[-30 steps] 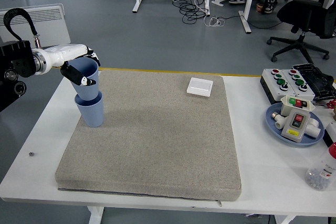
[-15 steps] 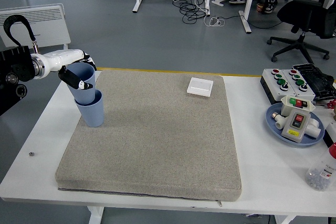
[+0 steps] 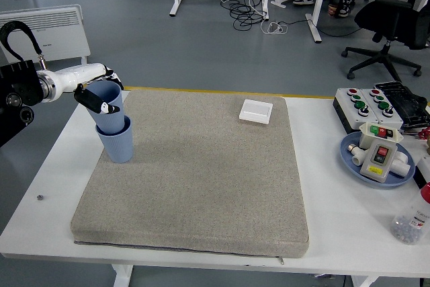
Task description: Push cup pick cup insert cup
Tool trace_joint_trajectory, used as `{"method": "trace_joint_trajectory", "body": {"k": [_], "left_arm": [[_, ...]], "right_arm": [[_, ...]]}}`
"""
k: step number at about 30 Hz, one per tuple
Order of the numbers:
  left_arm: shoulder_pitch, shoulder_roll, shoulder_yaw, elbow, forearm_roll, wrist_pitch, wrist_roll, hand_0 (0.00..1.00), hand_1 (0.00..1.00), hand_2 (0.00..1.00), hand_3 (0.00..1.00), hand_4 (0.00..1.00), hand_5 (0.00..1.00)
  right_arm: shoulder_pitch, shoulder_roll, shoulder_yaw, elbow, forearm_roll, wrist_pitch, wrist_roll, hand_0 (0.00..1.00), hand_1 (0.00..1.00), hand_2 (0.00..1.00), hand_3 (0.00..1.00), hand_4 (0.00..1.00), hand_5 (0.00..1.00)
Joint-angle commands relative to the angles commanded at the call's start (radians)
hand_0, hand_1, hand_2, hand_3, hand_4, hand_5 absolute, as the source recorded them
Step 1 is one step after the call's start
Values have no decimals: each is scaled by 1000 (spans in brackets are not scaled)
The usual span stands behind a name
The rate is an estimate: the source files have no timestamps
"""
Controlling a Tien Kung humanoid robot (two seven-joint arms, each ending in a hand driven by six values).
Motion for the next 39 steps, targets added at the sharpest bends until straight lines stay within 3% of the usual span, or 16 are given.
{"method": "trace_joint_trajectory", "body": {"k": [5,6,11,12,23,24,31,33,35,36,39], "left_arm": [[1,-4,3,23,4,5,-12,500,633,715,559,753,212],[1,-4,2,25,4,6,-17,658,726,813,638,858,375],[1,-5,-3,24,-10,9,-28,658,726,813,638,858,375],[0,-5,-3,23,-12,9,-28,737,785,881,752,956,541],[2,-7,-2,19,-42,6,-38,760,799,900,787,970,574],[2,-7,-4,19,-42,8,-41,783,816,937,825,977,593],[9,-6,-42,19,-33,26,-50,781,811,928,822,978,595],[15,-4,-55,15,-34,39,-67,781,811,928,822,978,595],[32,0,-88,-5,-45,95,-122,781,811,928,822,978,595],[36,1,-99,-10,-50,119,-145,672,700,761,667,730,483],[61,0,-163,-39,-105,189,-208,672,700,761,667,730,483]], "right_arm": [[1,0,0,0,0,0,0,679,596,604,589,133,545],[2,0,-1,0,1,0,0,679,597,604,589,133,546],[3,0,1,0,-1,1,1,679,597,604,589,133,546],[3,0,1,0,-1,1,1,679,596,604,589,133,547],[7,0,1,0,2,1,2,679,596,604,589,133,546],[7,0,1,0,2,1,2,679,596,604,588,132,544],[6,0,0,0,2,2,2,679,596,604,589,133,544],[6,-1,1,0,1,2,2,679,596,604,589,133,544],[7,0,2,0,1,2,2,679,596,604,589,133,544],[7,0,3,0,0,2,2,680,596,604,589,132,546],[7,0,3,0,1,2,3,680,596,604,589,132,546]]}}
